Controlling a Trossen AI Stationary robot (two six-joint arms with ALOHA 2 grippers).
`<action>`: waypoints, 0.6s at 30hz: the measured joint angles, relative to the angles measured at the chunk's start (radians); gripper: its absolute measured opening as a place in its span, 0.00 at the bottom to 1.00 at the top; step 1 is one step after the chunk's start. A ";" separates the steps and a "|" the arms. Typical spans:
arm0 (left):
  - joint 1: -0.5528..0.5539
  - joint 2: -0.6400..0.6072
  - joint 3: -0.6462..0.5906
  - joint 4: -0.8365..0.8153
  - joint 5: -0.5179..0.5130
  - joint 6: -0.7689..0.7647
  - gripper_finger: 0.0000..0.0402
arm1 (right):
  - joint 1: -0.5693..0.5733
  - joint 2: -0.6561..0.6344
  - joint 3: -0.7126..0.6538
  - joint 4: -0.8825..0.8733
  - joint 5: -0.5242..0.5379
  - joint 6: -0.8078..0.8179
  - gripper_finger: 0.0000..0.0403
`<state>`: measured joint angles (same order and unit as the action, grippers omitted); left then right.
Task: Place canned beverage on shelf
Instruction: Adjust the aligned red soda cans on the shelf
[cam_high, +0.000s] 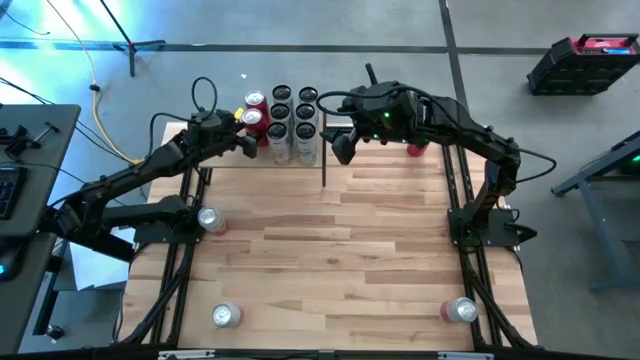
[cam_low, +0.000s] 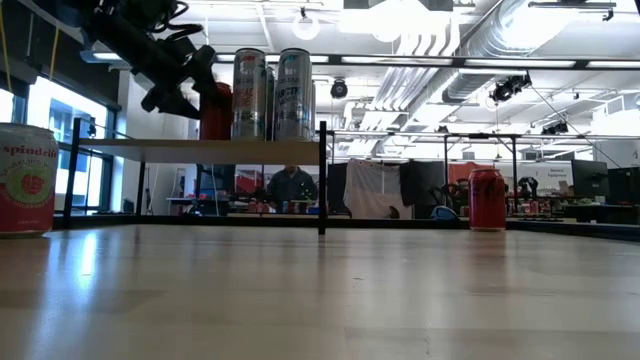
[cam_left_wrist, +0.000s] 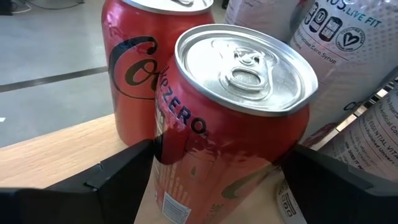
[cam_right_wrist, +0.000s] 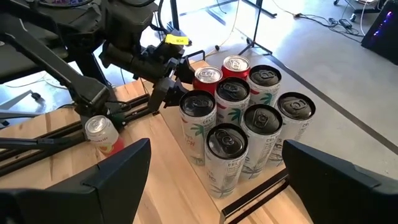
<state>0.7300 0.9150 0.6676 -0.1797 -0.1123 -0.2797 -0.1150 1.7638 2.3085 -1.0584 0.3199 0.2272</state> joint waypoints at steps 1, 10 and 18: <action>0.000 -0.002 0.000 -0.002 -0.001 -0.005 0.83 | 0.000 0.000 0.000 -0.001 -0.004 0.000 0.87; 0.000 -0.041 0.000 -0.009 -0.006 0.003 0.83 | 0.000 0.000 0.000 -0.003 -0.014 -0.016 0.87; 0.000 -0.053 0.000 -0.010 -0.005 0.004 0.83 | 0.000 0.000 0.000 -0.002 -0.013 -0.023 0.87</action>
<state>0.7300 0.8623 0.6678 -0.1899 -0.1169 -0.2755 -0.1150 1.7638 2.3085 -1.0607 0.3065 0.2047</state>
